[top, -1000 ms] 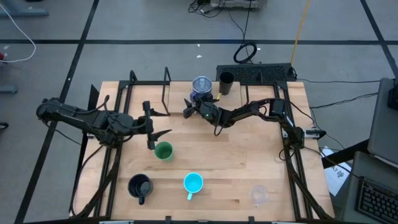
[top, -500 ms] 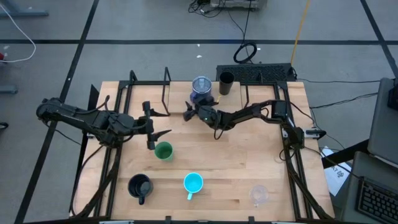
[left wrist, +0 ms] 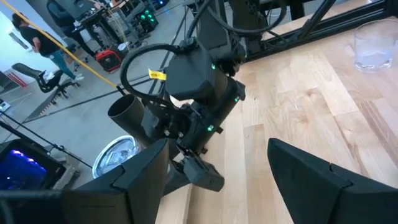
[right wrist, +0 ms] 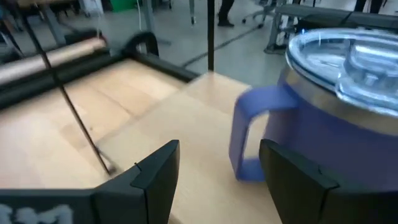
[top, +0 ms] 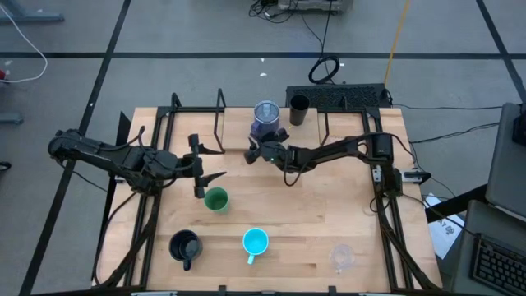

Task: Stack small to large cups/mugs on shelf
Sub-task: Put the purple mug on the shelf

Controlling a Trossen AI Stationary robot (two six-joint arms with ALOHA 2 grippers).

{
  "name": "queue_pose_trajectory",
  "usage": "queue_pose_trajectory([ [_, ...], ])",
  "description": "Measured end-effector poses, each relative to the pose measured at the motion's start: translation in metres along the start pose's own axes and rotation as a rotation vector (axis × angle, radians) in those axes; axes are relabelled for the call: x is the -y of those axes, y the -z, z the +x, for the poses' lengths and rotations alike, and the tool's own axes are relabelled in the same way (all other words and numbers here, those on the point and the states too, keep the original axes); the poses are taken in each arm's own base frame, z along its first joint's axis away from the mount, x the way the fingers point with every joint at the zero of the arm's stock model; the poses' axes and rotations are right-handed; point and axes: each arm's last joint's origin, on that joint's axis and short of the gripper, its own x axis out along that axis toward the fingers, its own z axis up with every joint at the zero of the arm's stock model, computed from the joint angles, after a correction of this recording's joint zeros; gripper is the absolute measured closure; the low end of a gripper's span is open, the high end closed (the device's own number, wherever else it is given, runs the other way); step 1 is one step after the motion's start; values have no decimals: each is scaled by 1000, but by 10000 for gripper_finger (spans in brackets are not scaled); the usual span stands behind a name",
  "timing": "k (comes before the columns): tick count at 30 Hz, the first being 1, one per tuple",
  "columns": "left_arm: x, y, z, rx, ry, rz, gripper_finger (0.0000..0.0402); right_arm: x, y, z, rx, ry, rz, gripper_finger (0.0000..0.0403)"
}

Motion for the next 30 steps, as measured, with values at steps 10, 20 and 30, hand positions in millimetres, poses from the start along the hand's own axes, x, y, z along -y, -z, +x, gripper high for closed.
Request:
queue_pose_trajectory([
  [10,0,0,0,0,1,-6,128,-8,8,-13,-72,-10,-105,199],
  [20,0,0,0,1,2,-18,128,-3,6,-9,-60,23,-156,267],
  [30,0,0,0,1,2,-15,128,9,-1,3,-34,51,-126,340],
])
